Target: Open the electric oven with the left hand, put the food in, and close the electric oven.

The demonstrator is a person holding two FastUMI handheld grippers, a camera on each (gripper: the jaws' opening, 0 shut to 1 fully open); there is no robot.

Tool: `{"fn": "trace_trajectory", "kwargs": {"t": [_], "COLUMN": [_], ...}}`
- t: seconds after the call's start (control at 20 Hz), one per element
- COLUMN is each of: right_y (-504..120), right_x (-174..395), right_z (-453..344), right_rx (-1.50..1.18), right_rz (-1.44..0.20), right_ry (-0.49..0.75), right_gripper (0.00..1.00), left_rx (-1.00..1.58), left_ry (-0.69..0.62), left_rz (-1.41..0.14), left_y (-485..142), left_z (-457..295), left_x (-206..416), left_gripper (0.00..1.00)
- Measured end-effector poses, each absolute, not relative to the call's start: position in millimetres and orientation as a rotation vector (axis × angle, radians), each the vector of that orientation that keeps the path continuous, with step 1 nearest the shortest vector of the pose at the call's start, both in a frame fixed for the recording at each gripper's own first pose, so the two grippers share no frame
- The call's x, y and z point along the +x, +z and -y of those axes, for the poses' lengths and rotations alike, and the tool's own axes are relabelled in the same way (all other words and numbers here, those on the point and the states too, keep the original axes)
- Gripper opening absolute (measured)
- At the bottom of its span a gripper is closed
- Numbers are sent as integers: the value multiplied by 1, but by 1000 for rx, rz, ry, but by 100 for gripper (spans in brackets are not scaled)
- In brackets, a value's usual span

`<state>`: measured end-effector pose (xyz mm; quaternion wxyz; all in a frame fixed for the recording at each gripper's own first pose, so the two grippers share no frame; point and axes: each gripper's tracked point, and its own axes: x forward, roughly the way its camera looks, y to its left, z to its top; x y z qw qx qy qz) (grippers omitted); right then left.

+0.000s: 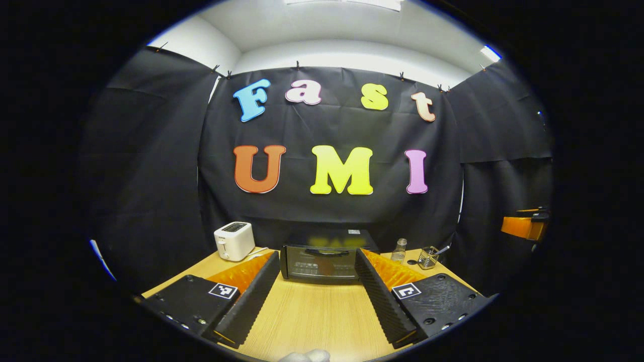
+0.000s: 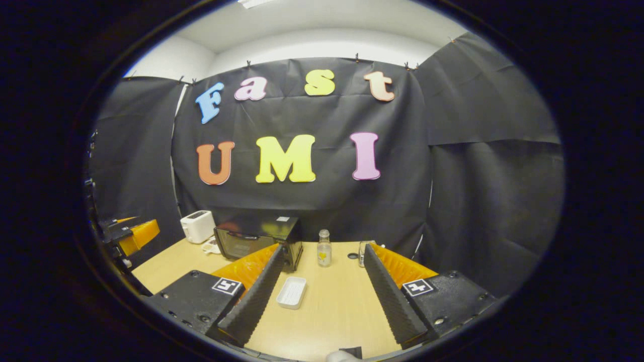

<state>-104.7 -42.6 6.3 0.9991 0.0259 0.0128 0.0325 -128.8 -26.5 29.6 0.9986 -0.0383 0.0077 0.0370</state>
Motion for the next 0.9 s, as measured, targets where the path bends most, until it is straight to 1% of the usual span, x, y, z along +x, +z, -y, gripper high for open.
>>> {"fn": "trace_trajectory", "kwargs": {"t": [0.15, 0.35, 0.5, 0.75, 0.9], "right_y": [-1, -10, -7, 6, 10], "right_x": [-124, -145, -154, -169, -174], "right_z": [57, 69, 69, 64, 61], "right_rx": [61, 79, 91, 64, 52], "right_rz": [-7, -10, 4, 24, 16], "right_ry": [68, 46, 40, 1, -44], "right_gripper": [100, 100, 100, 100, 100], "left_rx": [-65, -33, 2, -13, -24], "left_ry": [72, 95, 89, 51, 28], "left_rz": [9, 21, 23, 8, 12], "left_y": [43, 56, 60, 64, 64], "left_z": [43, 46, 45, 36, 30], "left_x": [-164, -192, -203, -206, -205], "left_gripper": [95, 95, 95, 96, 96]}}
